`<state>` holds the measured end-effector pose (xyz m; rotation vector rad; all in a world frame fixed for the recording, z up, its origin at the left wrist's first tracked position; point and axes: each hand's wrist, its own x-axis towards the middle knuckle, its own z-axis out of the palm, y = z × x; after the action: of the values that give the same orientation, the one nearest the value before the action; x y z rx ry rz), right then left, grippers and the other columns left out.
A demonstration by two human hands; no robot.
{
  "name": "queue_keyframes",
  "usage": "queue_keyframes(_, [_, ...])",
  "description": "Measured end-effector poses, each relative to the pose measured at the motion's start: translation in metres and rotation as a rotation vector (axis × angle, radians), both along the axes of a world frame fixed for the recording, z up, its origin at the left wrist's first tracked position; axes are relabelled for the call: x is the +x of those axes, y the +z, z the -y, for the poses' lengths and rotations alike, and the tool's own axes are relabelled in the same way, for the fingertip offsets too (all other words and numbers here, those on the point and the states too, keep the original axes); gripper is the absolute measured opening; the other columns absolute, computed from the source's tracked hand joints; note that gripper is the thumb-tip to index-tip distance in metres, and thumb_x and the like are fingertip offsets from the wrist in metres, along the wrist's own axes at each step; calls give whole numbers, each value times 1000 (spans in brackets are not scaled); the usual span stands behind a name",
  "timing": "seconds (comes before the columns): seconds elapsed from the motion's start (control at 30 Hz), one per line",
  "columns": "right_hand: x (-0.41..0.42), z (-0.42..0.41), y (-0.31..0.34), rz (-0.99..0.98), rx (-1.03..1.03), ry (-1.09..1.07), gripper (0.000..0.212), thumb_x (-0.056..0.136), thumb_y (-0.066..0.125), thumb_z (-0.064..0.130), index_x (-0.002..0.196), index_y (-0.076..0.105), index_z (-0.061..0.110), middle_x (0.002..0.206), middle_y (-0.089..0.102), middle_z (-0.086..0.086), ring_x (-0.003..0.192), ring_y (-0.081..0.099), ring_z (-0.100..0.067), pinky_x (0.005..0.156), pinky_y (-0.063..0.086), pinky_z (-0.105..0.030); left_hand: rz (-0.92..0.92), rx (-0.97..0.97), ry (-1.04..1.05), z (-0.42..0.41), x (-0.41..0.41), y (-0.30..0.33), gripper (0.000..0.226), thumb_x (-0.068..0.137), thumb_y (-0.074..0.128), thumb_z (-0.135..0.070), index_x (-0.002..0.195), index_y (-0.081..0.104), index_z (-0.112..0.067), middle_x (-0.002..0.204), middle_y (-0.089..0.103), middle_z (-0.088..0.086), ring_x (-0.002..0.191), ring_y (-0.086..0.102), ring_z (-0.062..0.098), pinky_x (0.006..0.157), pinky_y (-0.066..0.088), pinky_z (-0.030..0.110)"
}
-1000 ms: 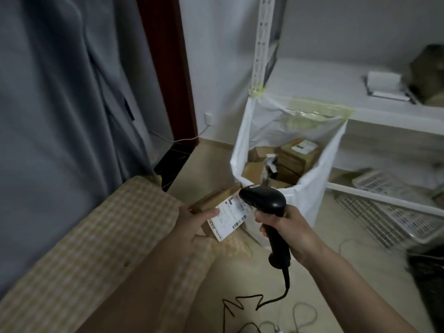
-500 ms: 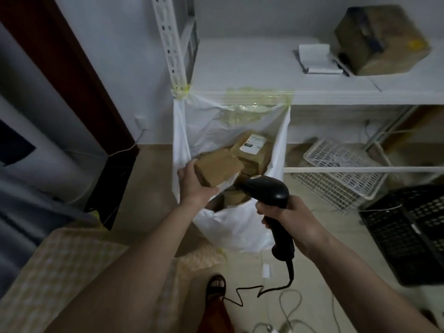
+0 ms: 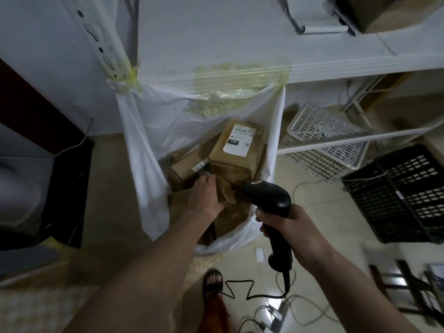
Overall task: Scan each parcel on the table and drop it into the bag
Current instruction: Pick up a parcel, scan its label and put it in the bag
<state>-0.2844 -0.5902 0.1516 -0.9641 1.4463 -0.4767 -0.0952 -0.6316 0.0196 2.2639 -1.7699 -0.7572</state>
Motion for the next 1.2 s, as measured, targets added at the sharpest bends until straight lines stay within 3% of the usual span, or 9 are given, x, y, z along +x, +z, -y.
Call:
queue_keyframes(0.1, [3,9,-5,-12,13,-11,15,83,69,13,94,68,2,70,64,-9,62,61,-14,64,51,-24,18,88,-38,2,0,-14,74,76,80,-34,139,41,-27,145,25,7,132,30,25,106,37,35])
queue_keyframes(0.23, [8,10,-8,-17,25,3,16,84,69,14,95,68,3,68,63,-8,62,61,-13,61,51,-20,-53,167,-91,0,3,-23,81,83,75,-29,149,28,-28,142,39,8,132,37,27,106,38,38])
queue_keyframes(0.33, [15,7,-6,-21,30,17,12,84,69,14,92,68,6,68,64,-8,61,62,-12,57,50,-15,-92,127,-19,-5,12,-16,71,83,75,-26,144,38,-25,135,47,4,129,43,25,104,40,38])
queue_keyframes(0.53, [35,-17,6,34,18,157,9,85,69,12,90,68,5,65,61,-8,64,58,-19,60,48,-22,-61,54,80,-55,33,10,36,83,68,-22,118,62,-18,121,59,3,118,55,26,96,50,38])
queue_keyframes(0.63, [43,-39,17,83,8,237,6,85,69,12,89,69,9,62,61,-6,62,57,-18,59,47,-22,-63,112,176,-106,42,25,47,87,67,-23,132,54,-19,133,51,4,125,49,23,100,46,36])
queue_keyframes(0.83, [51,-114,39,165,-12,474,13,86,67,8,94,66,-3,66,57,-13,60,54,-20,60,46,-26,-5,95,455,-239,41,56,42,86,65,-25,128,59,-21,130,61,4,122,55,24,100,44,31])
queue_keyframes(1.0, [60,-198,48,201,-8,721,13,84,69,10,89,66,-2,66,58,-11,60,53,-20,63,46,-31,-8,108,646,-382,21,72,52,96,54,-32,144,39,-20,146,41,1,136,38,17,106,29,25])
queue_keyframes(1.1, [71,-253,52,198,-7,852,13,81,73,12,83,67,0,60,58,-10,57,55,-21,64,45,-34,-35,111,815,-466,1,83,50,96,55,-32,142,42,-18,142,45,3,131,44,18,103,32,23])
queue_keyframes(1.2, [85,-312,59,230,23,1015,16,81,73,10,92,67,1,70,62,-11,59,58,-21,62,49,-32,-33,131,975,-543,-21,99,51,93,59,-30,141,47,-17,141,49,4,128,48,18,101,39,22])
